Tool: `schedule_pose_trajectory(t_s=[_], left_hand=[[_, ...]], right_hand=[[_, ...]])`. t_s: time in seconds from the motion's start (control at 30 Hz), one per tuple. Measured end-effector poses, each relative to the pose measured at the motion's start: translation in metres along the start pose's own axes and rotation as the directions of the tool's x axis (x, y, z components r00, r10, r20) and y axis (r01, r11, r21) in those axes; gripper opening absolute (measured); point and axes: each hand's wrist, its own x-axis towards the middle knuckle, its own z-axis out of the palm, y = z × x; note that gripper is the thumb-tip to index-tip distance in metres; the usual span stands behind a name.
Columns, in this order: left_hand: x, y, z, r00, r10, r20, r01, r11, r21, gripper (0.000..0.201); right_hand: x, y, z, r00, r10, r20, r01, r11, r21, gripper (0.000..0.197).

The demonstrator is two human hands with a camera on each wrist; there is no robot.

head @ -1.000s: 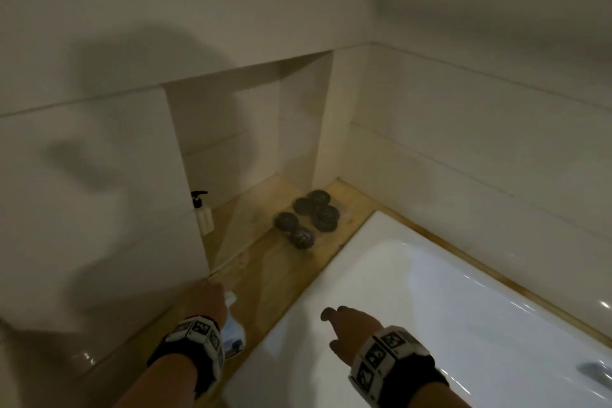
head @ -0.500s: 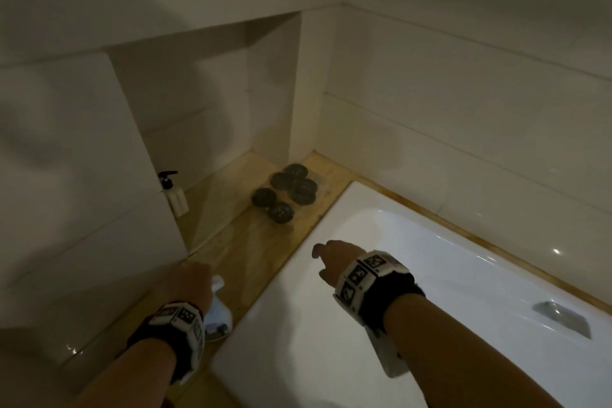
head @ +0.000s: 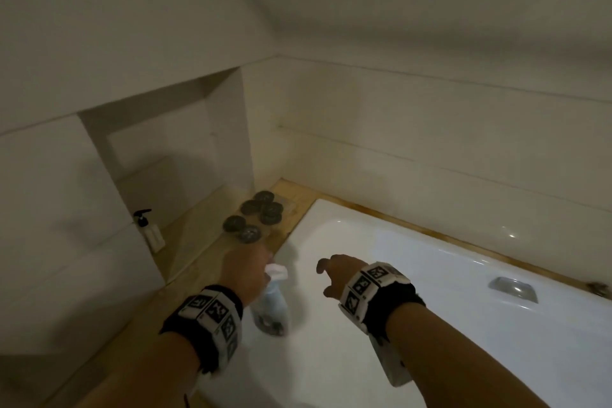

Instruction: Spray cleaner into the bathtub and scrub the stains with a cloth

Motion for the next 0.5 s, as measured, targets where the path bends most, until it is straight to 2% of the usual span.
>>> schedule_pose_trajectory(t_s=[0.1, 0.2, 0.33, 0.4, 0.5], left_hand=[[-0.019, 0.062, -0.004, 0.983, 0.169, -0.077, -0.166, 0.985, 0.035, 0.02], [-0.046, 0.126, 0.001, 0.965, 0.244, -0.094, -0.247, 0.969, -0.026, 0.021], [-0.098, 0.211, 0.018, 0.925, 0.351, -0.143, -0.361, 0.932, -0.044, 0.025], [-0.125, 0.254, 0.031, 0.911, 0.391, -0.13, -0.398, 0.917, -0.029, 0.023], [-0.161, 0.308, 0.052, 0.89, 0.454, -0.054, -0.455, 0.89, -0.014, 0.023]], right_hand=[[-0.041, 0.041, 0.005, 0.998, 0.054, -0.041, -0.053, 0.998, 0.025, 0.052], [-0.09, 0.08, 0.017, 0.994, 0.094, -0.048, -0.091, 0.993, 0.071, 0.06], [-0.171, 0.123, 0.053, 0.989, 0.143, -0.027, -0.132, 0.963, 0.233, 0.072], [-0.215, 0.142, 0.078, 0.983, 0.185, -0.018, -0.169, 0.929, 0.328, 0.072], [-0.273, 0.167, 0.113, 0.959, 0.282, 0.016, -0.251, 0.826, 0.505, 0.06]])
